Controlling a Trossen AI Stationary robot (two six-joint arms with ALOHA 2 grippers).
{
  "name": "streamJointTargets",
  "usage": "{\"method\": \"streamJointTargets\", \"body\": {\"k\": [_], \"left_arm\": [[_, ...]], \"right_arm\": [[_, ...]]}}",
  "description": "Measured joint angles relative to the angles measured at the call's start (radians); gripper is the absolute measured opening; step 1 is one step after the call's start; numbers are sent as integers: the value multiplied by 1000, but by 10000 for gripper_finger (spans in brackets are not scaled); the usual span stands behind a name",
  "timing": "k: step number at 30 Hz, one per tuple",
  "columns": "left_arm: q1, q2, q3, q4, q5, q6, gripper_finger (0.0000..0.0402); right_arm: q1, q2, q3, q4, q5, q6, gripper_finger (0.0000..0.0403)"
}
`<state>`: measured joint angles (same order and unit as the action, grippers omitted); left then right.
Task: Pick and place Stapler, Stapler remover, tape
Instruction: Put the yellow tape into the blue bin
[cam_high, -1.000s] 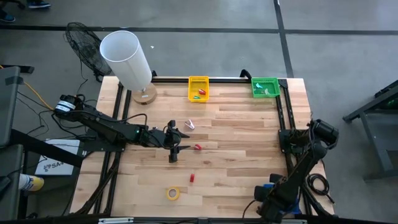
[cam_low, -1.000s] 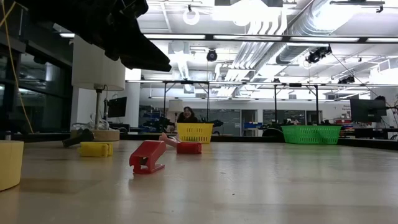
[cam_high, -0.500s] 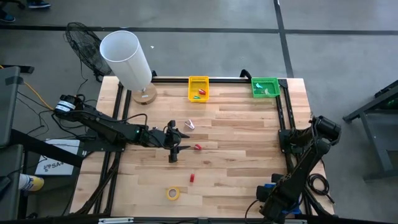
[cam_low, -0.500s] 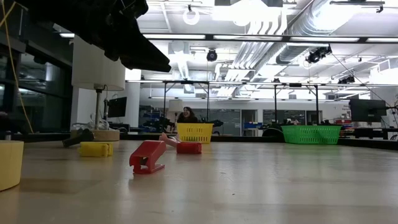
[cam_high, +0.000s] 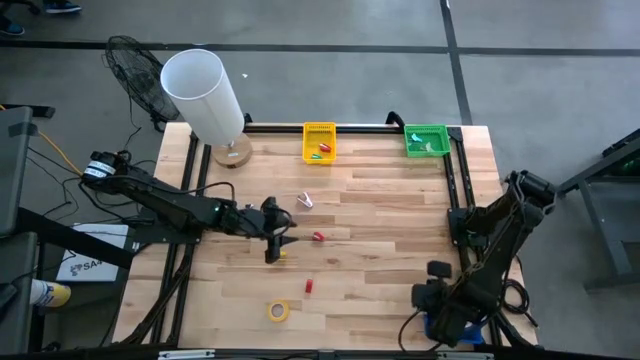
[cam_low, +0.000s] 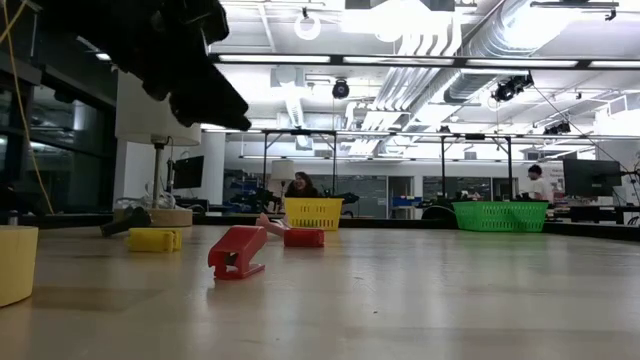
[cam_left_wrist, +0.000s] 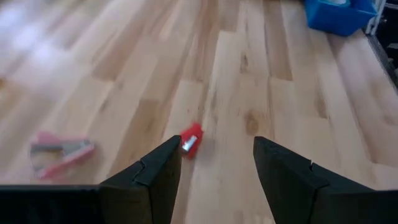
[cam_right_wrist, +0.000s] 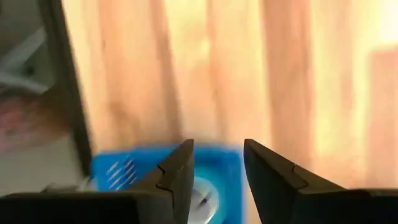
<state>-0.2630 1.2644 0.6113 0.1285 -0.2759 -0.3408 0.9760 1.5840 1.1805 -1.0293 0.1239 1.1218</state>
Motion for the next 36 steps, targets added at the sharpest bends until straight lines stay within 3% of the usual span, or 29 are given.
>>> {"method": "streamJointTargets", "body": {"k": [4, 10, 16, 22, 27, 36], "left_arm": [[0, 0, 0, -45, 33, -80, 195], [1, 0, 1, -131, 159, -193, 195], [-15, 0, 71, -377, 289, -353, 195], [-103, 0, 158, -519, 279, -425, 195], [-196, 0, 183, -539, 208, -509, 195], [-336, 53, 183, -537, 150, -826, 195]], "right_arm": [[-12, -2, 0, -6, 167, -151, 129], [-60, -2, -2, -22, 305, -290, 129], [-120, -2, -105, 1, 426, -332, 129], [-179, -2, -234, 105, 553, -351, 129], [-212, -2, -284, 191, 563, -417, 129], [-226, -2, -315, 220, 624, -466, 129]]}}
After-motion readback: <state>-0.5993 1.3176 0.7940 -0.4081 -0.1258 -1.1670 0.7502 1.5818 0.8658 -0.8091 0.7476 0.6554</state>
